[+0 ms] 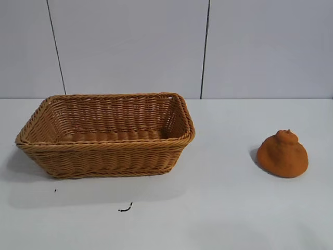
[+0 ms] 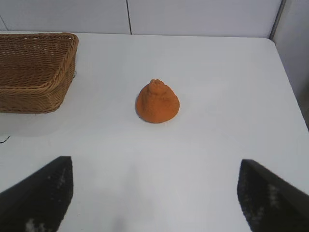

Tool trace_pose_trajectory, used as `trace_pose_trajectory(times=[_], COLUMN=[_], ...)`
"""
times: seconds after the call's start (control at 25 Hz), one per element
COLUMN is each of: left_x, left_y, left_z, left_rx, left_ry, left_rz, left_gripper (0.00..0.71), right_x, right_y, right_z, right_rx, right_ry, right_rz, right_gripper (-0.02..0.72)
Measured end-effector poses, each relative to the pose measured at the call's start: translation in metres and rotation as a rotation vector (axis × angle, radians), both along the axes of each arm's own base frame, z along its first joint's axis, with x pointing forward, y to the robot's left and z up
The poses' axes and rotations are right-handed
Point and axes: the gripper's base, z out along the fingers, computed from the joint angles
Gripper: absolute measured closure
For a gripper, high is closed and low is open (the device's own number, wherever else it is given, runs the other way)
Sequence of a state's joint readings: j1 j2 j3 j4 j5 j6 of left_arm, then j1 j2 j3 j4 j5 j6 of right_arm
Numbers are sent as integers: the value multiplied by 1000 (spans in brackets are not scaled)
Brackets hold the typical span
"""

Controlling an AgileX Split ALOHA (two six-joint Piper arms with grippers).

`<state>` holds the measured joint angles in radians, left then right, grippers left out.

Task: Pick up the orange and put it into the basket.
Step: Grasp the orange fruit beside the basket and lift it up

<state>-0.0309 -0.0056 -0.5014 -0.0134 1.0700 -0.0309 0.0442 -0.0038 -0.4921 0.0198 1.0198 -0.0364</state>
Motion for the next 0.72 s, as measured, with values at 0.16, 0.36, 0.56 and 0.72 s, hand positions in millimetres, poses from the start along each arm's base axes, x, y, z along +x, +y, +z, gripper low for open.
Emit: trace_pose_trajectory(times=[0.16,0.36,0.56,0.72], left_x=[0,0,0,0], left_y=[0,0,0,0], left_z=[0,0,0,0], left_rx=[0,0,0,0], left_ry=[0,0,0,0], left_rz=[0,0,0,0], left_gripper=[44,44,44,44], right_x=[0,0,15,57], right_y=[0,0,1,3], right_z=[0,0,20,46], right_rx=[0,4,-2,19], right_ry=[0,-3,56,209], right_rz=[0,3,0,-9], right_gripper=[73,73,73,73])
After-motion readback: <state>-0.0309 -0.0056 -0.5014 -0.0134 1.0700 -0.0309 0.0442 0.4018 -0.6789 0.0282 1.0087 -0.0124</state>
